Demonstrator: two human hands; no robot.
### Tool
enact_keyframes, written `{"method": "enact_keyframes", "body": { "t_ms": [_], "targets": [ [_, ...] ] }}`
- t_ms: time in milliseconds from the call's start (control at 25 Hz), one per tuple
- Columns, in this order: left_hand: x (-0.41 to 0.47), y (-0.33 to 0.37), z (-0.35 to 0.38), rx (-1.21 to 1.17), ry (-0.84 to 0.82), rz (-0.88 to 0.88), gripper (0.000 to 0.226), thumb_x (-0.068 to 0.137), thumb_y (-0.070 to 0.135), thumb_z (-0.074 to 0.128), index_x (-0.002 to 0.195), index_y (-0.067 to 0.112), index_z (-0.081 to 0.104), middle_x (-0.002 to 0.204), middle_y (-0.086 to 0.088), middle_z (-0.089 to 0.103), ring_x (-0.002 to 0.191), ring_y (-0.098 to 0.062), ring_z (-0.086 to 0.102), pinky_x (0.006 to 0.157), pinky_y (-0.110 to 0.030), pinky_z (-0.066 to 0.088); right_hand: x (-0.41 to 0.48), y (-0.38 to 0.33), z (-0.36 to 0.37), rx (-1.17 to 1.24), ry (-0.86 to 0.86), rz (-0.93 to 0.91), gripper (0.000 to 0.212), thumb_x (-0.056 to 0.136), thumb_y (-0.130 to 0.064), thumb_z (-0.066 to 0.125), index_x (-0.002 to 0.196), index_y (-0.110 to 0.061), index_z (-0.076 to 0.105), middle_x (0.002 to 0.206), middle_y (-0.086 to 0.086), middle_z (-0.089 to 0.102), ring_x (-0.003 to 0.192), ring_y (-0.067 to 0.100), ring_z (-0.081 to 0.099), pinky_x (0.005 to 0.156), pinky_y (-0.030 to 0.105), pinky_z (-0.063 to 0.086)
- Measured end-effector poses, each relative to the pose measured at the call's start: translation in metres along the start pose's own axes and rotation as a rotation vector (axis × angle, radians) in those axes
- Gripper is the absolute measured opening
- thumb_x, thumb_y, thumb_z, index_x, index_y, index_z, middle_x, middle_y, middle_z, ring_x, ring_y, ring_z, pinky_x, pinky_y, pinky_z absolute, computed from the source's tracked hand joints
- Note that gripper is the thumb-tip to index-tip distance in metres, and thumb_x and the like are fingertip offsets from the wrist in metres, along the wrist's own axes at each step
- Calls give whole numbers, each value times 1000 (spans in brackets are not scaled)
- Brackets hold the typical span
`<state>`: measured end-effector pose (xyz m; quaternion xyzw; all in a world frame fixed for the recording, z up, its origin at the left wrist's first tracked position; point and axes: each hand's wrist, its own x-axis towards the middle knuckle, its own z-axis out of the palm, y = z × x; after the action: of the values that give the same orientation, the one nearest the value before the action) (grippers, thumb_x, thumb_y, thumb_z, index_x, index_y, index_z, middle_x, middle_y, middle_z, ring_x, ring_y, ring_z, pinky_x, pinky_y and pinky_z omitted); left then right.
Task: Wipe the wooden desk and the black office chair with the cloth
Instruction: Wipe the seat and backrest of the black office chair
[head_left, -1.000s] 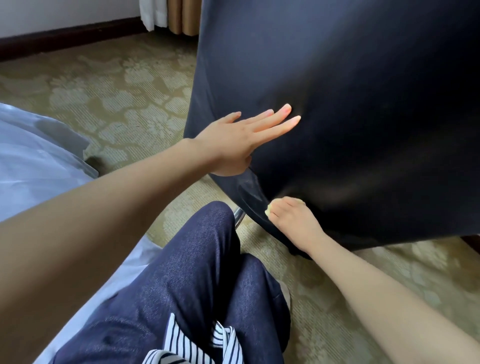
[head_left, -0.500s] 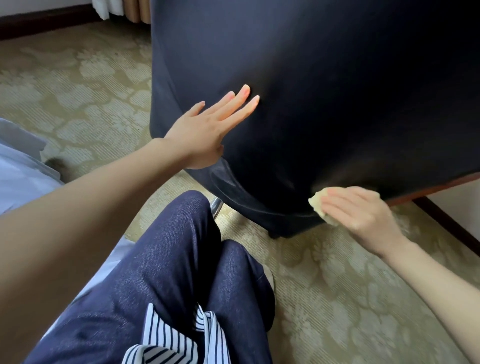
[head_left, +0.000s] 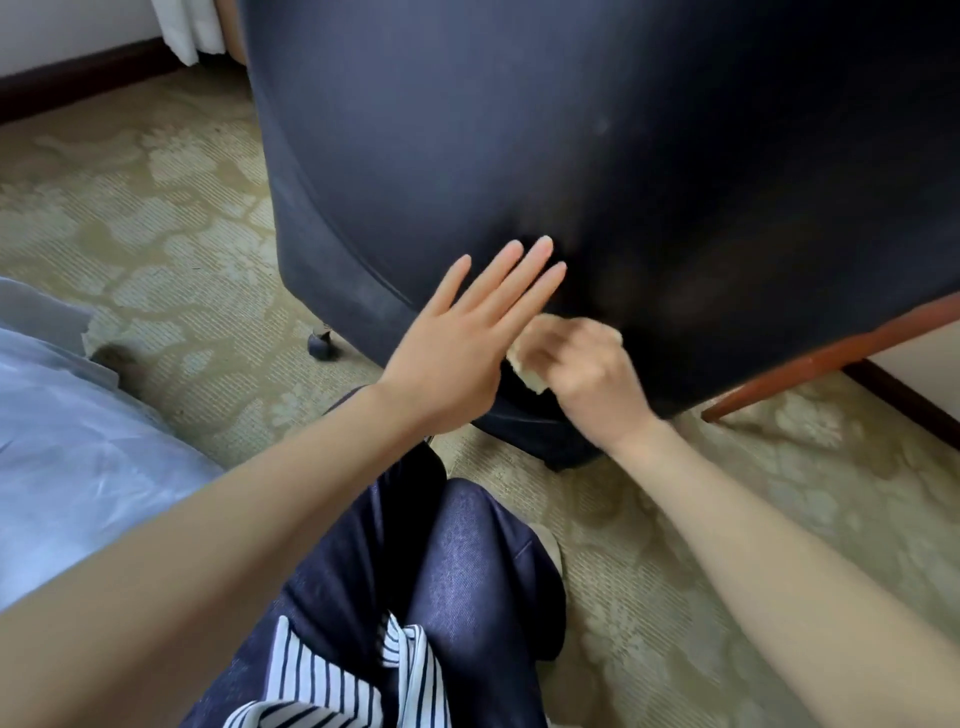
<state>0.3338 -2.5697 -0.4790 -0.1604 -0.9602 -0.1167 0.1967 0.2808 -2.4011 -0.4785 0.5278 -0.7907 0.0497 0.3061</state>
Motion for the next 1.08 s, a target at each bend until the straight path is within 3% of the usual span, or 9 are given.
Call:
{"method": "enact_keyframes", "body": {
  "t_ms": [120, 280, 400, 480, 600, 800, 920, 1080],
  "targets": [
    [4, 5, 11, 123, -40, 17, 95, 76, -1, 51, 152, 20, -3, 159, -4, -5, 147, -22, 1, 117, -44, 3, -49, 1, 15, 104, -180, 60, 42, 102, -12, 36, 83, 2, 71, 86, 11, 70, 84, 25, 70, 71, 34, 55],
    [5, 1, 16, 270, -40, 25, 101, 73, 2, 56, 151, 20, -7, 157, -4, -8, 147, -21, 5, 116, -48, 5, -113, 17, 1, 132, -230, 49, 3, 83, 1, 71, 80, 1, 72, 86, 10, 71, 88, 24, 69, 70, 35, 54],
    [8, 2, 18, 294, -65, 19, 107, 72, 4, 61, 150, 19, -11, 154, -3, -14, 147, -22, 4, 116, -48, 6, -127, 32, -22, 131, -108, 51, 5, 84, 2, 69, 81, 2, 72, 88, 9, 71, 90, 22, 68, 74, 33, 54],
    [9, 3, 19, 298, -66, 12, 108, 70, 5, 65, 151, 18, -6, 157, -6, -7, 147, -24, 7, 116, -49, 10, -121, 42, -39, 90, 27, 39, 6, 85, 4, 67, 84, 4, 73, 90, 11, 72, 93, 23, 67, 83, 29, 53],
    [11, 3, 20, 309, -42, 11, 109, 66, 4, 71, 152, 14, 5, 159, -12, 8, 146, -27, 13, 115, -50, 15, -108, 56, -61, -20, 197, 56, 15, 88, 9, 60, 88, 4, 74, 93, 13, 72, 92, 27, 68, 75, 38, 55],
    [12, 4, 21, 318, -55, 22, 110, 67, 6, 72, 152, 16, 2, 159, -13, 7, 146, -27, 10, 115, -51, 12, -99, 48, -49, -98, 368, 229, 21, 89, 10, 58, 92, -3, 75, 95, 10, 71, 98, 22, 59, 76, 39, 50],
    [11, 3, 20, 326, -48, 30, 108, 68, 6, 71, 152, 15, 3, 159, -13, 8, 146, -27, 11, 115, -51, 11, -119, 34, -19, -60, 261, 235, 25, 95, 5, 51, 92, -2, 75, 97, 11, 71, 98, 24, 60, 74, 41, 49],
    [11, 4, 20, 337, -54, 47, 107, 68, 6, 70, 152, 15, 4, 159, -13, 8, 146, -26, 11, 115, -51, 7, -146, 10, 25, 85, 71, 318, 24, 95, -2, 50, 90, -3, 74, 98, 7, 71, 102, 19, 58, 82, 31, 41]
  ]
}}
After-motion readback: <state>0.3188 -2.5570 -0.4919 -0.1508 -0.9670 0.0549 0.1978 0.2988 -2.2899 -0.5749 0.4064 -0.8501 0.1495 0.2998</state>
